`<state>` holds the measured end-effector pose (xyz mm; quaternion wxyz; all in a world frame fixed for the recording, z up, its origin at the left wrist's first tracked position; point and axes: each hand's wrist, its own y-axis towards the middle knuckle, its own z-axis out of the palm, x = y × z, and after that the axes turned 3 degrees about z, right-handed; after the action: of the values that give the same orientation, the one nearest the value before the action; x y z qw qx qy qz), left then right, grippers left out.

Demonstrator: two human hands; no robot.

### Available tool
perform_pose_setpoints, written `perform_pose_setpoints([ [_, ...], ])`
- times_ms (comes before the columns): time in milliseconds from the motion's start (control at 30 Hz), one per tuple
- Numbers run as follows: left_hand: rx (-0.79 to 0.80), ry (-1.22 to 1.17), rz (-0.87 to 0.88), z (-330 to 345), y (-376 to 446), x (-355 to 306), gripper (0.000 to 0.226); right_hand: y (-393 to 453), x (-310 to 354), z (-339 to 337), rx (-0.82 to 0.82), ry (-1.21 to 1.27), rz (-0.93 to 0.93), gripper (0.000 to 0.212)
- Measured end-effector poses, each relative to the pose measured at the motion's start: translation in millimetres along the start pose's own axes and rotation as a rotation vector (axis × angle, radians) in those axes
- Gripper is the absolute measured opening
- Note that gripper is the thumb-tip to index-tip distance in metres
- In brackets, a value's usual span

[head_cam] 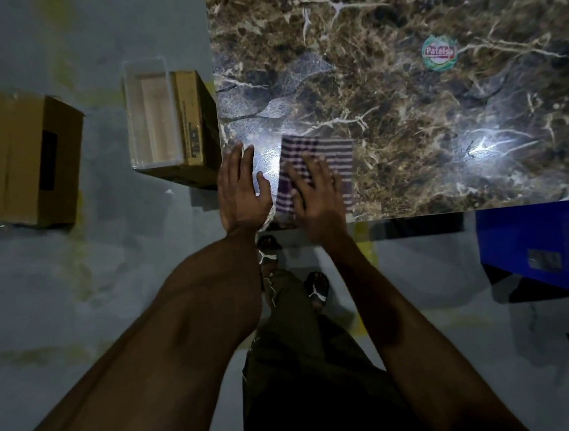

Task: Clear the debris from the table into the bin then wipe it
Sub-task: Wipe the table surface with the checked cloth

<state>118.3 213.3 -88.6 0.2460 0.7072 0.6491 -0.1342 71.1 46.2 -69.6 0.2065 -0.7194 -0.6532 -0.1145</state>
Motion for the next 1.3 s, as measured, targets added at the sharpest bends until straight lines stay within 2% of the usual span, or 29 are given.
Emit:
perform_pose_setpoints([
  [133,0.013,-0.001,-0.019,-1.5,0.8,-2.3,0.054,-39.3,-6.3,3.0,0.072,-0.051,-0.032,0.05],
  [300,0.038,0.026,-0.007,-3.4,-2.9,0.3,0.054,-53.8,-10.0,4.7,0.003,-0.051,0.012,0.05],
  [533,0.031,-0.018,-0.043,-3.1,-1.9,-3.2,0.052,-40.9,-10.4,0.5,0.019,-0.063,0.012,0.051],
  [733,0.024,-0.024,-0.035,-3.6,-1.0,-2.8,0.051,8.3,1.7,0.2,-0.063,0.005,0.045,0.051],
  [933,0.023,-0.039,-0.059,-4.7,-1.1,-4.1,0.052,-20.6,-16.7,-5.1,0.016,-0.064,-0.099,0.05],
  [1000,0.02,-0.051,-0.053,-4.3,-1.2,-4.0,0.052,-31.2,-39.8,-16.5,0.026,-0.074,-0.006,0.049],
  [1067,0.007,-0.043,-0.046,-3.3,-0.9,-2.5,0.052,-28.0,-55.6,-26.8,-0.027,-0.068,0.188,0.05],
  [1133,-0.002,-0.039,-0.04,-2.8,-0.8,-1.5,0.051,-12.5,-59.3,-32.3,-0.072,-0.057,0.289,0.051],
  [1300,0.001,-0.059,-0.039,-2.2,-0.4,-2.7,0.05,22.3,-26.0,-18.5,-0.053,-0.018,0.172,0.053],
])
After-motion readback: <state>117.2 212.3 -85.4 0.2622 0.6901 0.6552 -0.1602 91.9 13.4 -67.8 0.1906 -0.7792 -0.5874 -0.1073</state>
